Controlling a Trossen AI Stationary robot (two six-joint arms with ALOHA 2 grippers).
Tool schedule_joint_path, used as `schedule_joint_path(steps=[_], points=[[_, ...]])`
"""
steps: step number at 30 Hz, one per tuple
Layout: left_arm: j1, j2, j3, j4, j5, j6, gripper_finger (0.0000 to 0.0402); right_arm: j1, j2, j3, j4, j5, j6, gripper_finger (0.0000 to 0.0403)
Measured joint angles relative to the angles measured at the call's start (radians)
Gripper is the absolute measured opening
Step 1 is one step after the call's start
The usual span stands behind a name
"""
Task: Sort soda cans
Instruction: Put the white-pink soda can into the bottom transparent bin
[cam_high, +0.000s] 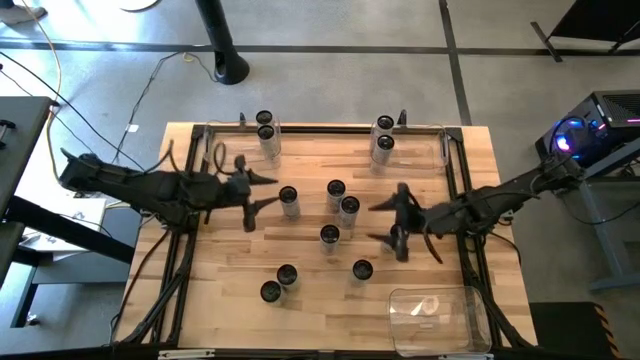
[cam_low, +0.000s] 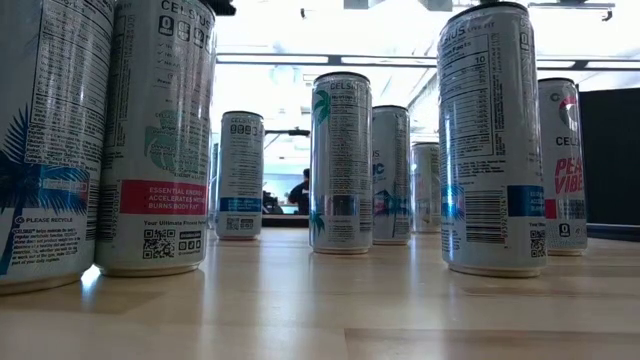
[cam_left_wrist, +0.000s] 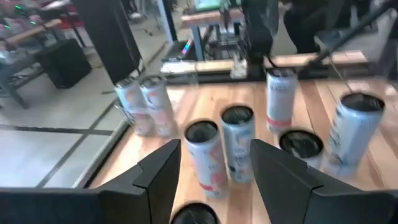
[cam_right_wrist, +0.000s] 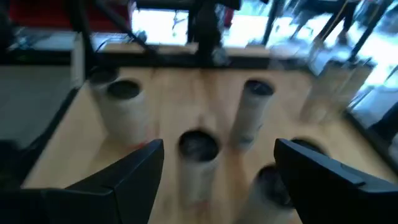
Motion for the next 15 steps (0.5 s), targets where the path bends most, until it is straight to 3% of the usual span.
schedule_joint_path(steps=[5, 8, 15], points=[[-0.036, 0.043, -0.060, 0.043, -0.006, -0.049, 0.0186, 0.083, -0.001, 0.145, -0.436, 0.108, 0.286, 0.0300], [-0.044, 0.078, -0.092, 0.103, -0.008, -0.051, 0.0186, 0.098, -0.001, 0.167, -0.628, 0.102, 0.469, 0.0300], [-0.046, 0.135, -0.105, 0.158, -0.034, -0.011, 0.0186, 0.091, 0.001, 0.104, -0.687, -0.015, 0.578, 0.0300]])
